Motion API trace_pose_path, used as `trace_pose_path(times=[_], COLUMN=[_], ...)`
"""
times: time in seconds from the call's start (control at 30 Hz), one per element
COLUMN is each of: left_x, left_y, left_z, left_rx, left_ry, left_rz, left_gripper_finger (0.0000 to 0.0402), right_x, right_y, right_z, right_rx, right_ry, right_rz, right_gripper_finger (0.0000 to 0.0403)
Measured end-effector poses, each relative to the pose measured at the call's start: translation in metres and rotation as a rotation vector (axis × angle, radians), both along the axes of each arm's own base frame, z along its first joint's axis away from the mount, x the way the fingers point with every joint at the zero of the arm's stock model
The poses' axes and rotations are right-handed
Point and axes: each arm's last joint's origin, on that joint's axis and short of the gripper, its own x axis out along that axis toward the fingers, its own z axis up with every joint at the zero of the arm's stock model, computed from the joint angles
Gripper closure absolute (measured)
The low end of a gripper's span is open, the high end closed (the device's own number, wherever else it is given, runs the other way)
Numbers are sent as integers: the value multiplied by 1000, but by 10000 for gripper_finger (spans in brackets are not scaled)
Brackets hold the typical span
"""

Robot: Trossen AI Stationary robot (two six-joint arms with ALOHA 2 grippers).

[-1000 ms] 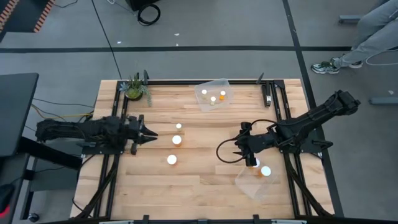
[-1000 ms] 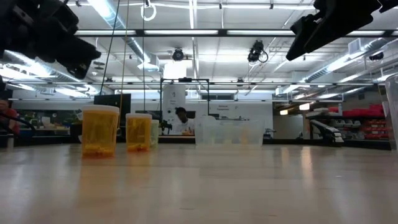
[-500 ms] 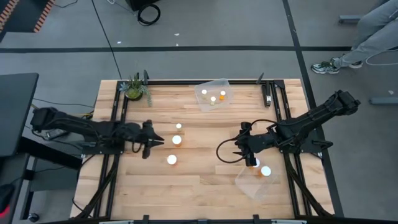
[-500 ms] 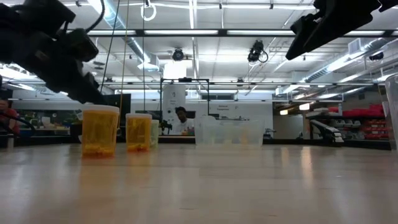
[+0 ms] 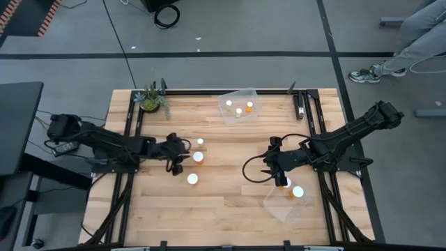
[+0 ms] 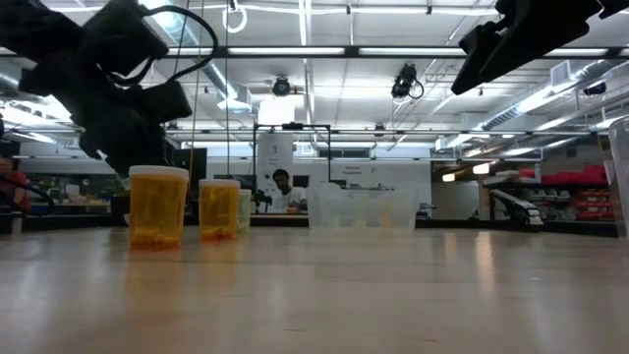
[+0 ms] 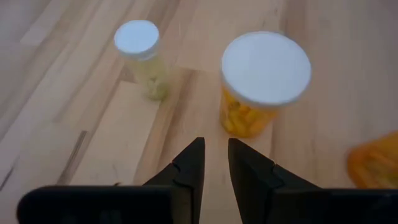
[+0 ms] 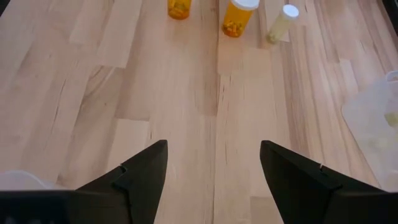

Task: Pick and place medicine bottles into bin by pill shape (circle, oval)
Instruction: Move the orange pill bottle to the center of the table

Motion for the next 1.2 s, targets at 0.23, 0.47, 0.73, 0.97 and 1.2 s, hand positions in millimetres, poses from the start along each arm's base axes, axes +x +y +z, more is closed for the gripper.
trace_pose_path(times=[0.23, 0.47, 0.73, 0.97, 1.2], left_x=[26, 50, 81, 103, 116], left_y=[-2, 0, -1, -3, -4], left_z=[-3, -10, -15, -15, -10], left_rx=[16, 25, 42, 58, 61], left_ry=[55, 109, 138, 135, 113], left_rz=[-1, 12, -2, -21, -27], left_gripper_finger=[315, 323, 316, 319, 321], right_x=[0, 1, 1, 1, 1], right_y=[0, 0, 0, 0, 1], right_z=[0, 1, 1, 1, 1], right_rx=[2, 0, 2, 2, 5], right_ry=[-6, -10, -13, -13, -12], right_rz=[0, 4, 4, 5, 7], right_gripper_finger=[139, 139, 139, 139, 139])
